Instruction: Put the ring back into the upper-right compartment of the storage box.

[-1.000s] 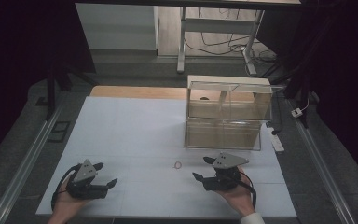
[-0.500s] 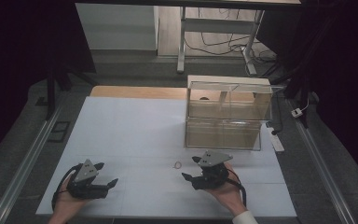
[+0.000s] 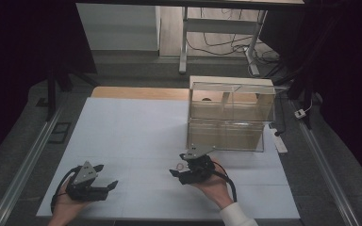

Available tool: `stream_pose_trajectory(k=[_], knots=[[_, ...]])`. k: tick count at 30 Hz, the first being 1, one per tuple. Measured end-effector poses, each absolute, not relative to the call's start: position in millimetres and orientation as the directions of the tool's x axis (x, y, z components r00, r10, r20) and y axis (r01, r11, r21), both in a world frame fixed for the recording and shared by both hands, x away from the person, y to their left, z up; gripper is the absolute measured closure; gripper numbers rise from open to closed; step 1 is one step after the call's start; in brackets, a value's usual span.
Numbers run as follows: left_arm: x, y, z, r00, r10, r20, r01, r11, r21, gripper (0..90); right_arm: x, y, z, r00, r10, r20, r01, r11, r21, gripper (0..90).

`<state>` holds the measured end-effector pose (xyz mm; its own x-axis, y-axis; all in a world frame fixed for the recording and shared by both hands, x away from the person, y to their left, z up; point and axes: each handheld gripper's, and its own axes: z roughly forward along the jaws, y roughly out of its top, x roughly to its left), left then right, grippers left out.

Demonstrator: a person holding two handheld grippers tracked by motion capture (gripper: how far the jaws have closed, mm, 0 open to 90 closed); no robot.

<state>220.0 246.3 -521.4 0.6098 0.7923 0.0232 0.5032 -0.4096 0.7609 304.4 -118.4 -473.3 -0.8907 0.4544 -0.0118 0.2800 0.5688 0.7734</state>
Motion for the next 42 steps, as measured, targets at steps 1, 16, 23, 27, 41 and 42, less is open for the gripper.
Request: stream_pose_trajectory(k=[1,16,23,27,41,42], knots=[[220,246,-521,0.61,0.792,0.023,0.503,-0.41,0.761,20.1,305,-117,-476,-0.893,0.45,-0.007,0.281,0.569,0.773,32.5],[221,248,-522,0.612,0.79,0.027,0.503,-0.416,0.758,20.3,313,-114,-488,-0.886,0.464,-0.009,0.307,0.601,0.738,35.9],[221,246,-522,0.618,0.786,0.028,0.502,-0.421,0.756,20.2,318,-112,-496,-0.879,0.477,-0.014,0.336,0.639,0.692,39.1],[221,245,-523,0.618,0.785,0.029,0.503,-0.424,0.753,20.2,321,-109,-504,-0.88,0.474,0.001,0.35,0.649,0.675,42.0],[221,245,-524,0.626,0.779,0.032,0.501,-0.434,0.749,20.4,330,-104,-518,-0.875,0.485,-0.006,0.372,0.679,0.633,52.9],[221,245,-524,0.626,0.779,0.032,0.501,-0.434,0.749,20.4,331,-105,-519,-0.877,0.481,-0.011,0.365,0.679,0.637,54.5]])
